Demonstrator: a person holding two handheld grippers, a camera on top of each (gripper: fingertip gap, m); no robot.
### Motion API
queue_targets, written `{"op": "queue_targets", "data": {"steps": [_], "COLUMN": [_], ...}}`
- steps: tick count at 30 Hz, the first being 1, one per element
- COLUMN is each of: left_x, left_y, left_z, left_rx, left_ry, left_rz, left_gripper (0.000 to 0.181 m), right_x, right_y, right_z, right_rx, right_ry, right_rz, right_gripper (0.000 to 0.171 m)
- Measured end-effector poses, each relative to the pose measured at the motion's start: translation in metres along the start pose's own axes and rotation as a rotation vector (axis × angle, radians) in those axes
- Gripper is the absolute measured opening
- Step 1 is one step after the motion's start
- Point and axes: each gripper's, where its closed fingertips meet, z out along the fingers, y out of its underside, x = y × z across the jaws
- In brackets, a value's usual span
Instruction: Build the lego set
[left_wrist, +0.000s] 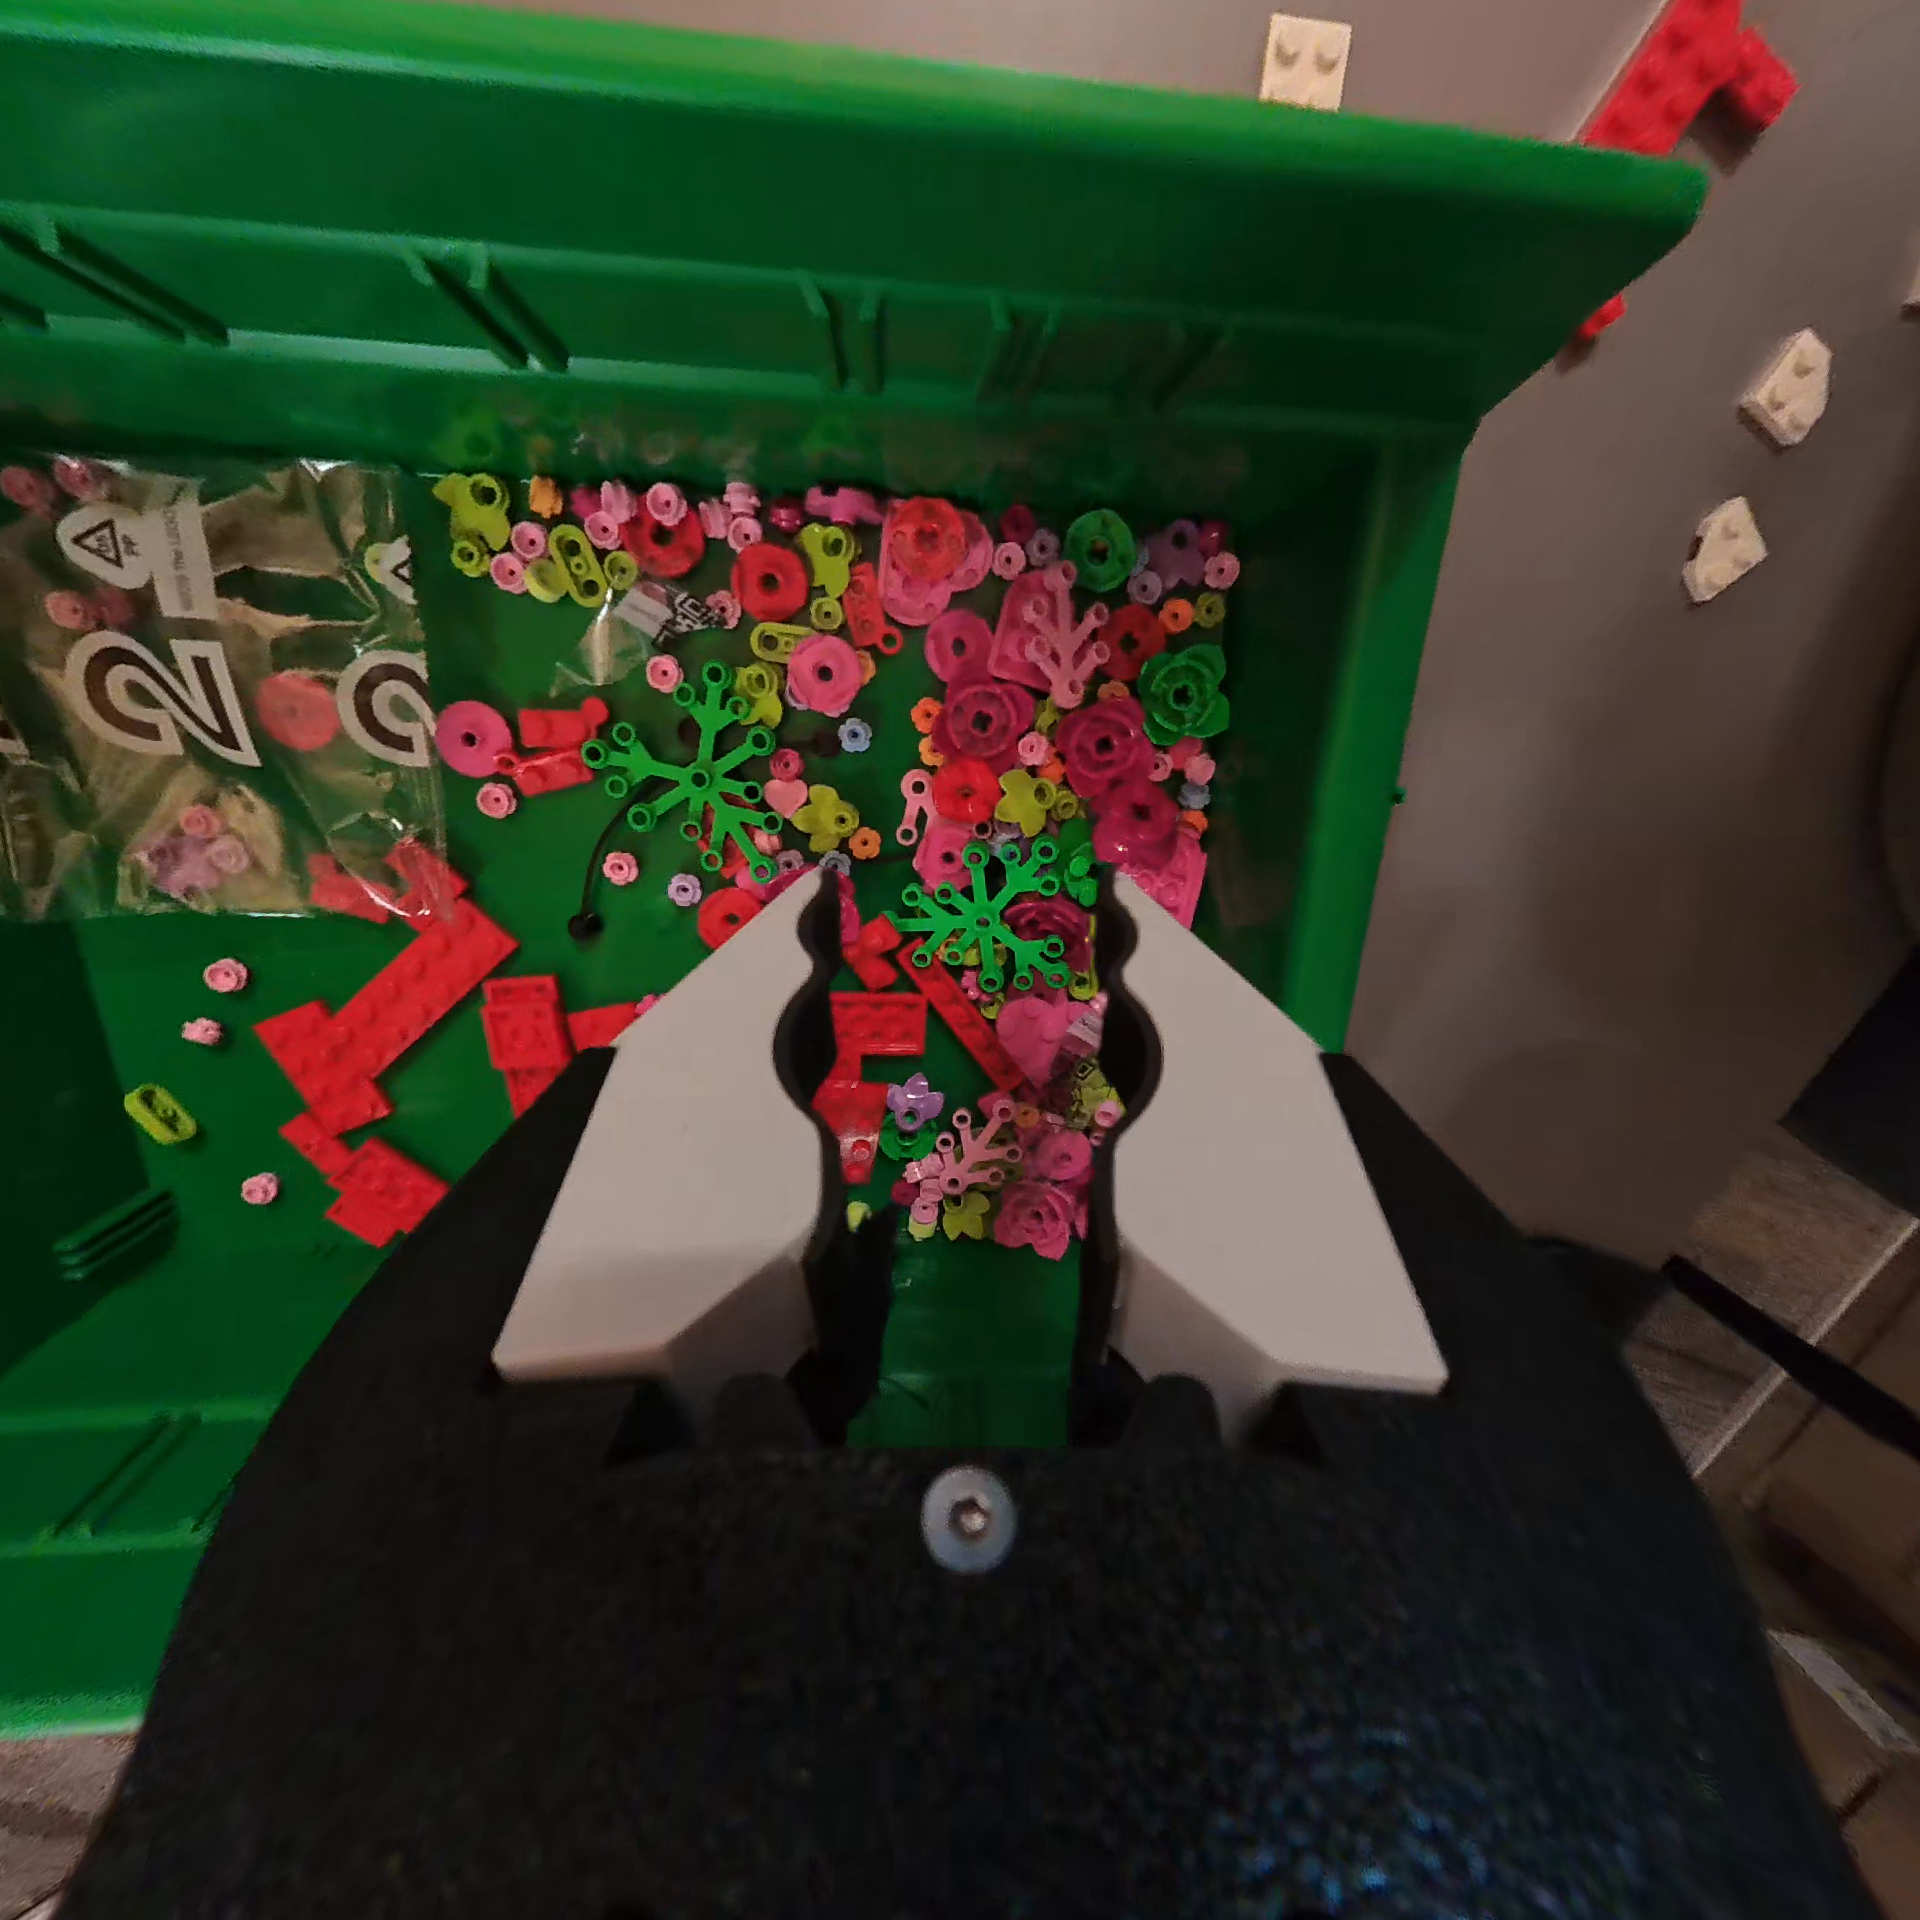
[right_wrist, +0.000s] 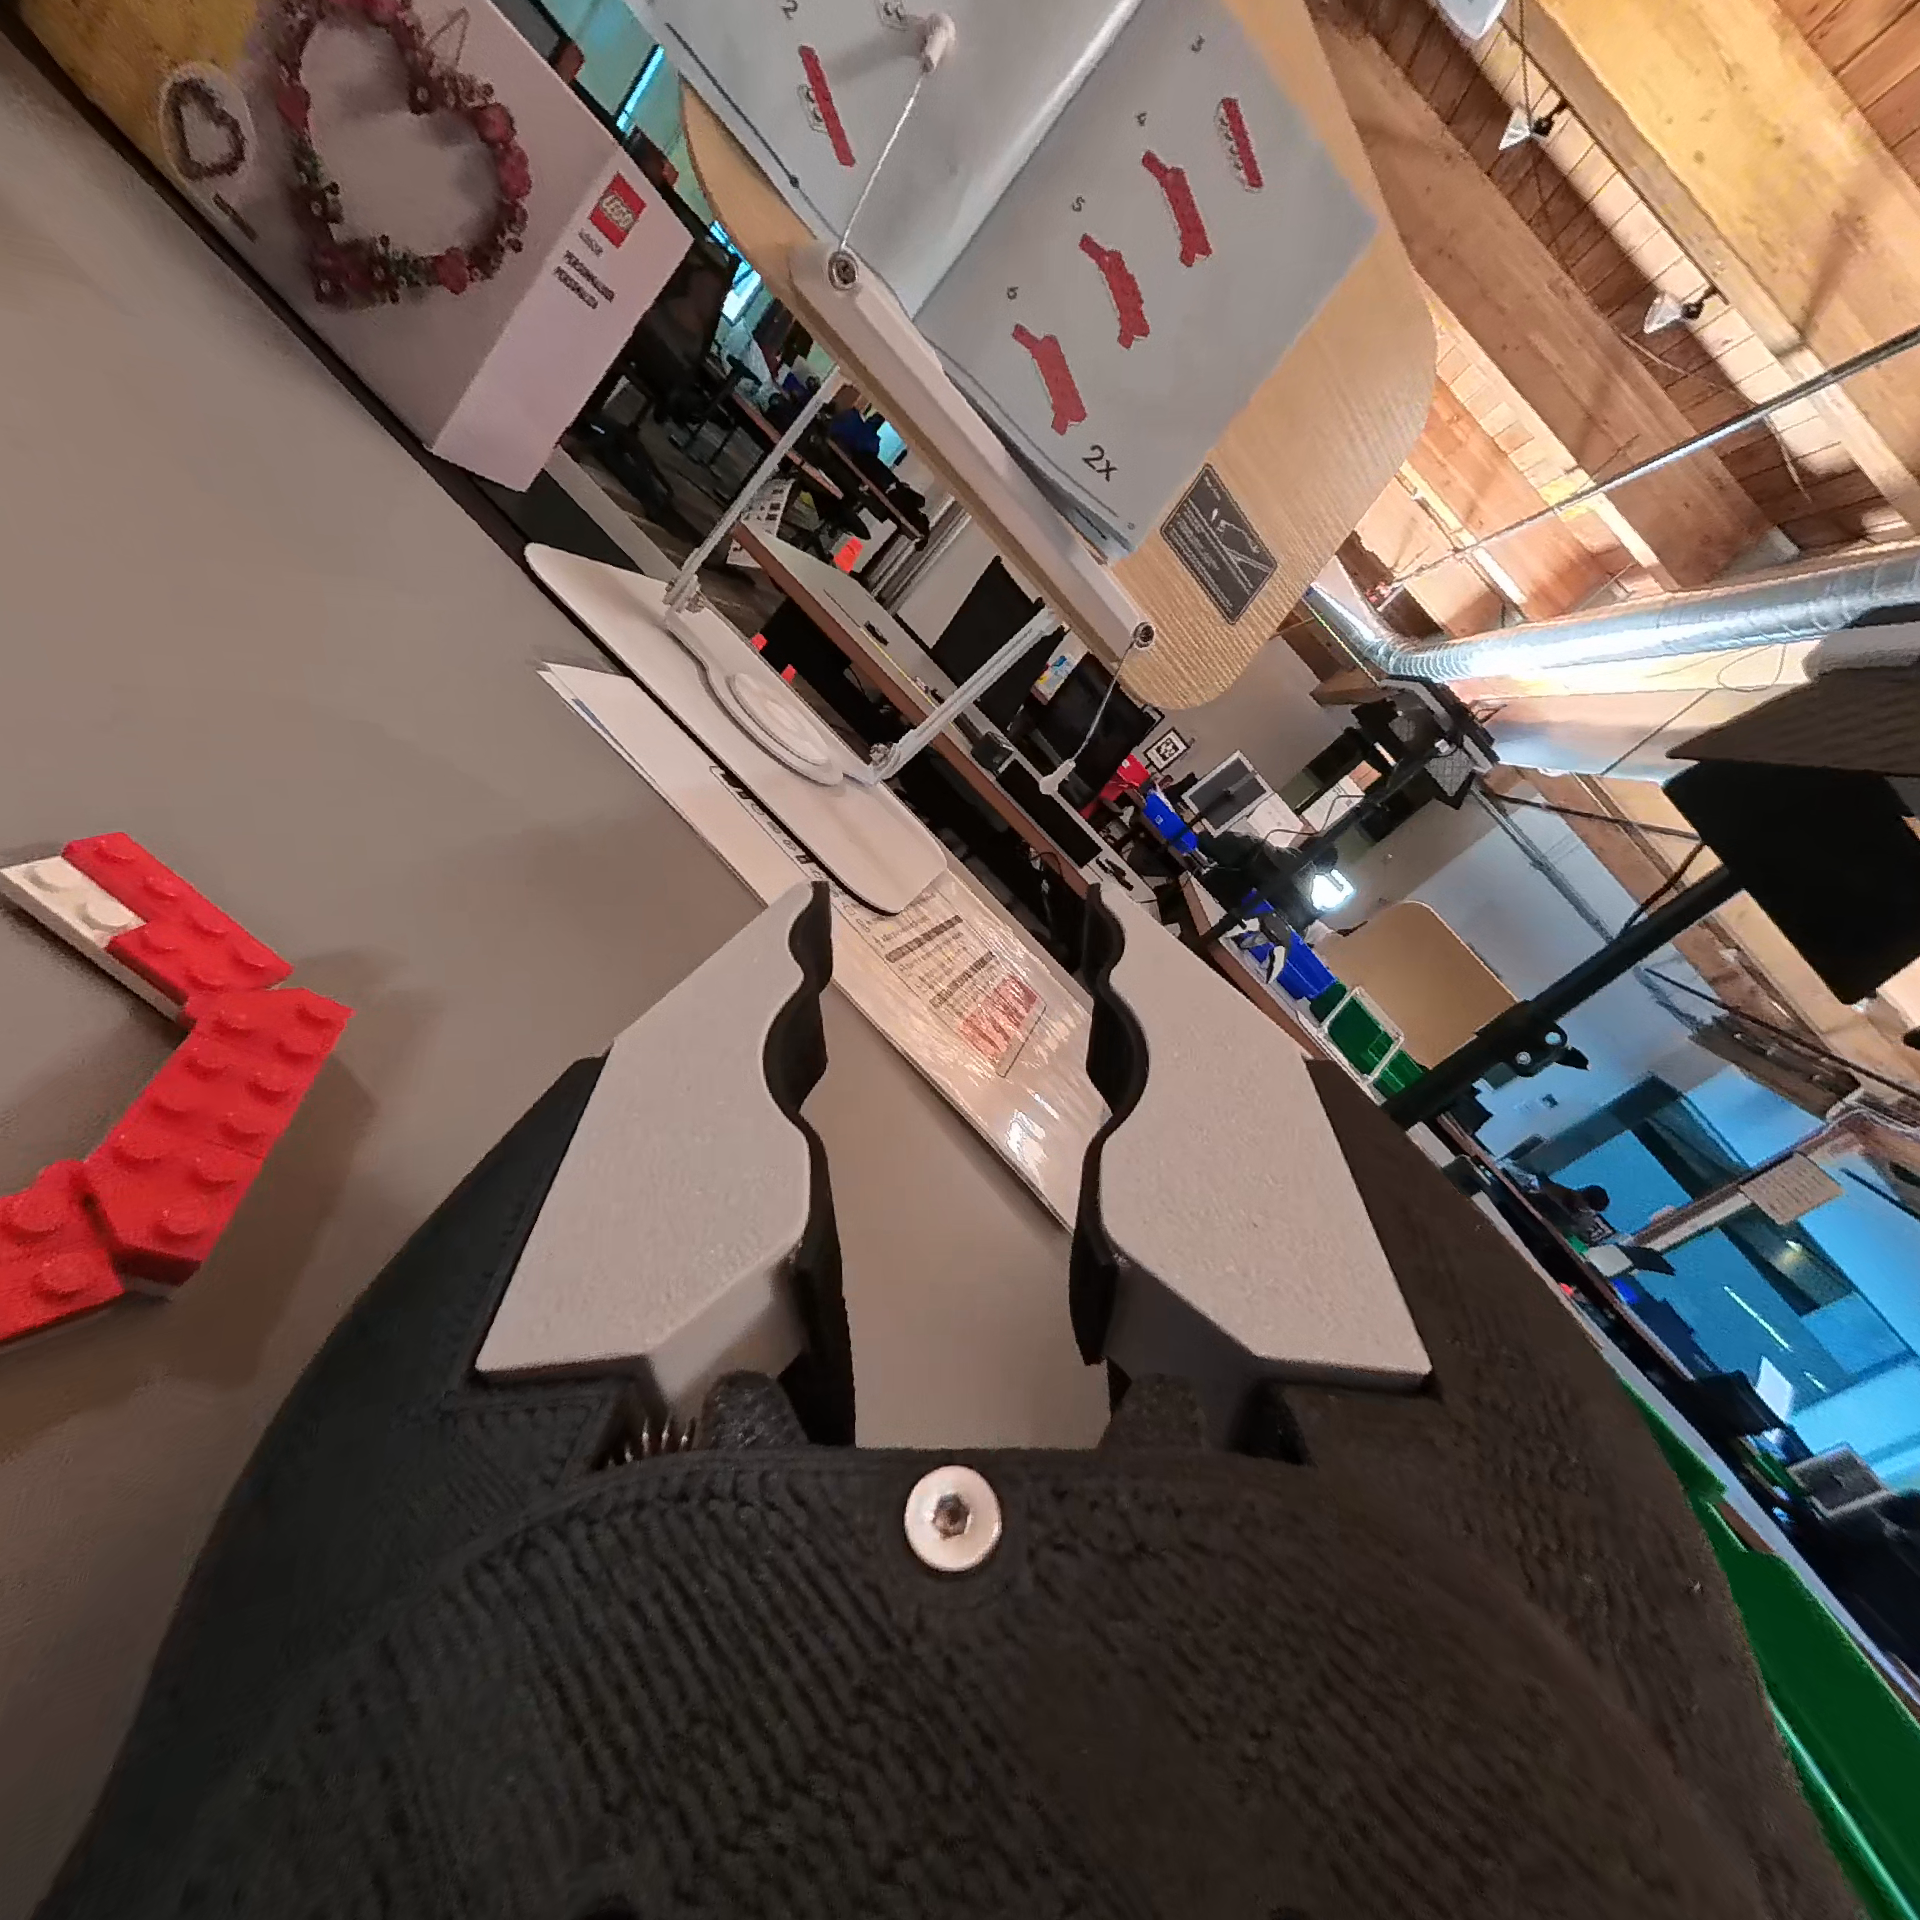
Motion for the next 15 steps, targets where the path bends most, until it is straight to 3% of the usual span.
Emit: {"op": "queue_targets", "data": {"steps": [11,15], "left_x": [0.02,0.014], "left_y": [0.006,0.004], "left_z": [0.031,0.041], "left_rx": [-0.037,-0.042], "left_ry": [0.138,0.09], "left_rz": [0.095,0.121], "left_gripper": [0.065,0.087], "right_x": [-0.005,-0.006], "right_y": [0.002,0.004], "right_z": [0.001,0.002], "right_rx": [-0.018,-0.031], "right_ry": [-0.012,-0.011], "right_rz": [-0.037,-0.053], "right_gripper": [0.047,0.047]}}
